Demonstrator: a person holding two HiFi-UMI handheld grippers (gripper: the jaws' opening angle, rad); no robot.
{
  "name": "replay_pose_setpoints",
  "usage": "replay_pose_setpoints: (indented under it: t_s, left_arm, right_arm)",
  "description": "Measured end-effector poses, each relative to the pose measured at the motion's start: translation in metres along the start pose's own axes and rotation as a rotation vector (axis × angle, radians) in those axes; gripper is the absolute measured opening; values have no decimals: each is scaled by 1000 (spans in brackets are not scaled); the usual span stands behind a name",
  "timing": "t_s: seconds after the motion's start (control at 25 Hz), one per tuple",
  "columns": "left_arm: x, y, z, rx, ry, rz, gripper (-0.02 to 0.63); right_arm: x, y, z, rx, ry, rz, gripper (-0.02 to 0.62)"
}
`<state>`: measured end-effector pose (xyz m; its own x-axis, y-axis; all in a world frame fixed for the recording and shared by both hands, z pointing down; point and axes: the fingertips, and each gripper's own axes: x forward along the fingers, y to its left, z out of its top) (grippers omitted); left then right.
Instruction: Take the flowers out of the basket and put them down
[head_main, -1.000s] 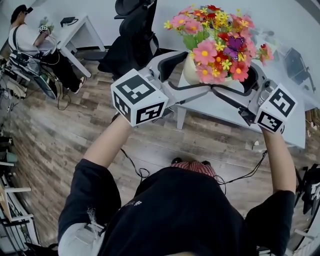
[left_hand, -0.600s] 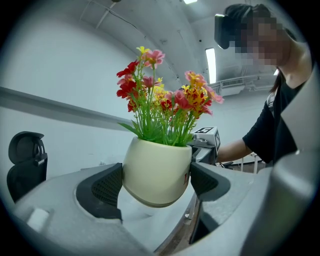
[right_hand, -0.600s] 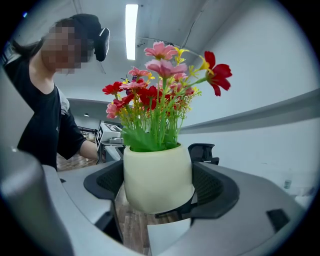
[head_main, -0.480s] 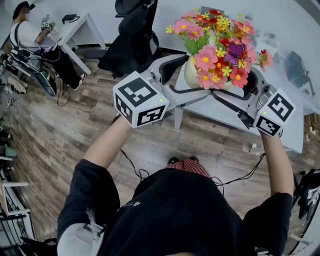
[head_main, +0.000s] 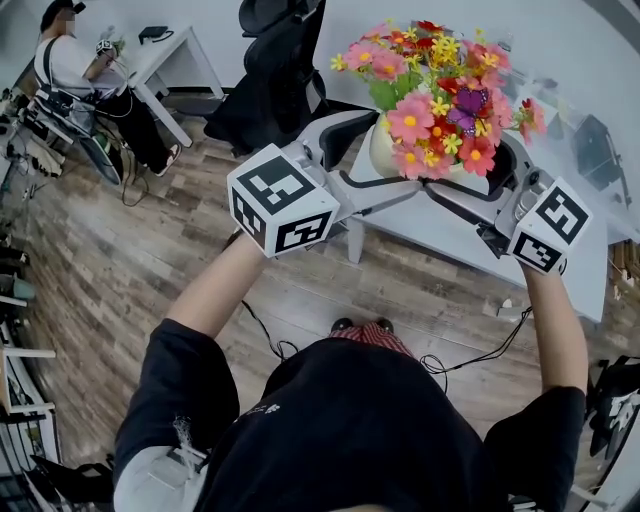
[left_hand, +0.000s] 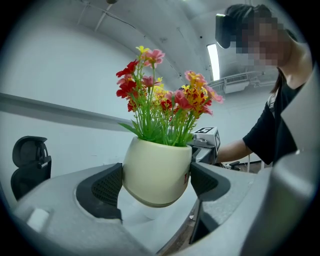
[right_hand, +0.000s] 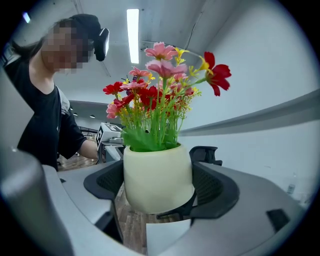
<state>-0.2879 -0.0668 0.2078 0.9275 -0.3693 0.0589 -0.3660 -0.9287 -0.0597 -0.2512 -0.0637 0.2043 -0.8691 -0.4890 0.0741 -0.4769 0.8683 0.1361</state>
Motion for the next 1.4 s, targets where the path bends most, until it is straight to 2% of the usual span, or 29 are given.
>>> replay_pose_setpoints:
  t_s: [0.96, 1.16, 1.4]
  left_arm:
    - [-11, 1, 1, 7, -5, 95, 436]
    - [-11, 0, 4, -3, -14, 78, 436]
    - [1, 7, -9, 11, 9, 35, 436]
  right_arm:
    - [9, 4, 1, 7, -9, 92, 442]
    - [7, 5, 5, -2, -19, 73, 442]
    - [7, -5, -10, 10, -20, 30, 442]
